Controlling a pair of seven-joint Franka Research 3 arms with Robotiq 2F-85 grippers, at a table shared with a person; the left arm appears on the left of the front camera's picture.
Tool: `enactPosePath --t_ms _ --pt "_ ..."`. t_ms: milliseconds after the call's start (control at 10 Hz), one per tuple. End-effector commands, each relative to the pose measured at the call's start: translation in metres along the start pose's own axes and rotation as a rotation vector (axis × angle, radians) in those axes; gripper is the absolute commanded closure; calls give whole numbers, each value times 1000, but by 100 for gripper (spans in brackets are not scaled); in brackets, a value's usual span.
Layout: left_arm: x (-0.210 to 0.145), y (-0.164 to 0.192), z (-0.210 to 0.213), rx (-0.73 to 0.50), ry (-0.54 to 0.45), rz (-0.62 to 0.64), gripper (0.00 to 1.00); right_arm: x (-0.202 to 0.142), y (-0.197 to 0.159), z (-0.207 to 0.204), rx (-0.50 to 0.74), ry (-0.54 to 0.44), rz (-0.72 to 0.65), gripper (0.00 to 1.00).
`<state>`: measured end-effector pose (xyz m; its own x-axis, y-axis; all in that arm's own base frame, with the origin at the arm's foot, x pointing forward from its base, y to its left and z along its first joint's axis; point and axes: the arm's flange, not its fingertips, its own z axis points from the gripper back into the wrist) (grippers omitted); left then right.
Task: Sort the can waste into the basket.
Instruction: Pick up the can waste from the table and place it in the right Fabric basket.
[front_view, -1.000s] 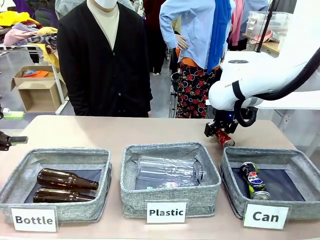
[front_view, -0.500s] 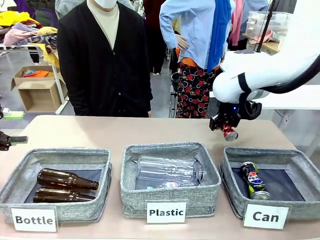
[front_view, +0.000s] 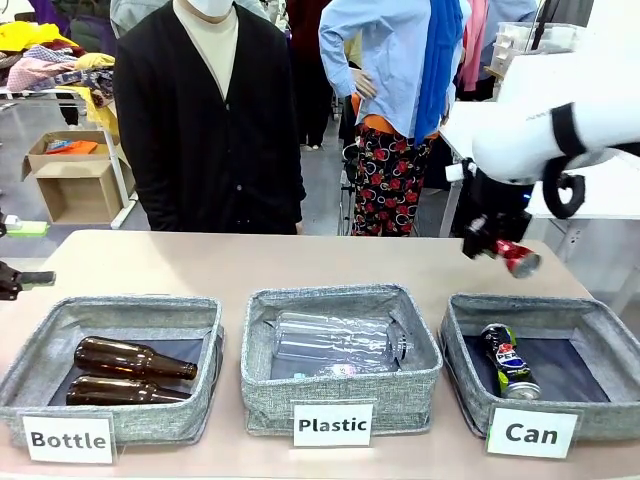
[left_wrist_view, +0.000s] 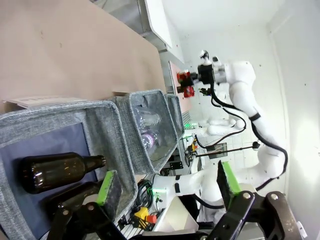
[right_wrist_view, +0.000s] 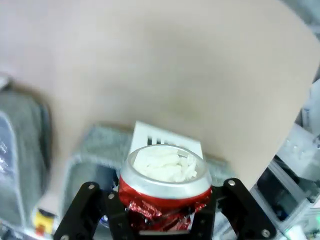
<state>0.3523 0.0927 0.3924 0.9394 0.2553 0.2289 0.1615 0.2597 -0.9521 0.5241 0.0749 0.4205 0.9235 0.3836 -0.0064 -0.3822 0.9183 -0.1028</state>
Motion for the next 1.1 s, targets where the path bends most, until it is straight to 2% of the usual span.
enactPosePath --t_ms 0,200,300,500,1000 --pt "-1 -3 0 -8 -13 9 0 -61 3 -11 -86 42 286 100" --pt "-1 -3 0 -8 -13 9 0 -100 -1 -27 -59 37 549 100" --pt "-1 -3 0 -8 -13 9 0 -114 -5 -33 2 13 651 100" --pt "-1 -3 0 -8 -13 9 0 -121 -8 -35 68 -10 712 100" --pt "-1 -3 0 -8 -13 9 0 -117 -11 -38 114 -45 737 100"
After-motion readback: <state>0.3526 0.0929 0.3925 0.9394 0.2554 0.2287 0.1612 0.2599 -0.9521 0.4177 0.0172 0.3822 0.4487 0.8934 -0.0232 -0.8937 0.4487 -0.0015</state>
